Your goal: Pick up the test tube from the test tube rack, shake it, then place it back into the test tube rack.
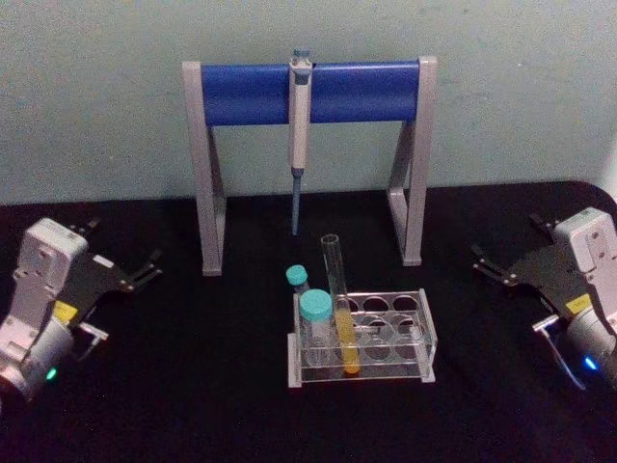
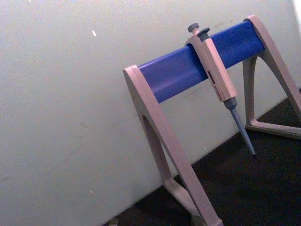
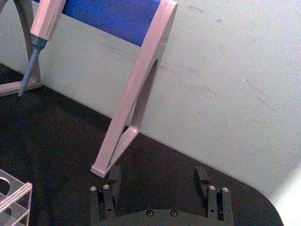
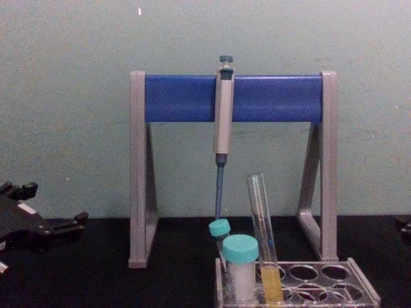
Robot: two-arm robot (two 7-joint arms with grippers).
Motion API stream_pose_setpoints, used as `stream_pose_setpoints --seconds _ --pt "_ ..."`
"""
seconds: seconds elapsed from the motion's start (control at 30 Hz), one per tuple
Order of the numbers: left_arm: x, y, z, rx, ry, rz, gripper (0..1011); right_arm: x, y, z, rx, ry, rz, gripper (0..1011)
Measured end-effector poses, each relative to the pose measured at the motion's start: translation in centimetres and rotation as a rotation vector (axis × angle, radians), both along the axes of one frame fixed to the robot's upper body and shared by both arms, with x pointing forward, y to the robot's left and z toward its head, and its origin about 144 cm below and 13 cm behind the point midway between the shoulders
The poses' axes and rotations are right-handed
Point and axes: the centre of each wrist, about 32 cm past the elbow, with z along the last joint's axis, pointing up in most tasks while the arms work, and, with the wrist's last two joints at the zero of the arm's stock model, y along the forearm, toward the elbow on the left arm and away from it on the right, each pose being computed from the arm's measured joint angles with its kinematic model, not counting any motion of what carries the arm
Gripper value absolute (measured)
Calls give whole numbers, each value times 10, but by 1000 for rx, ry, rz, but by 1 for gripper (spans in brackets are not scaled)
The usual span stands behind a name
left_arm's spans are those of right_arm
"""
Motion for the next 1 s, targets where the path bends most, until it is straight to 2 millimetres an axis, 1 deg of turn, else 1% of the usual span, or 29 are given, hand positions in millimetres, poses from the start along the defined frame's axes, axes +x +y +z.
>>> stream_pose_setpoints --seconds 1.0 --pt "0 0 0 0 0 0 1001 0 0 0 0 0 0 1000"
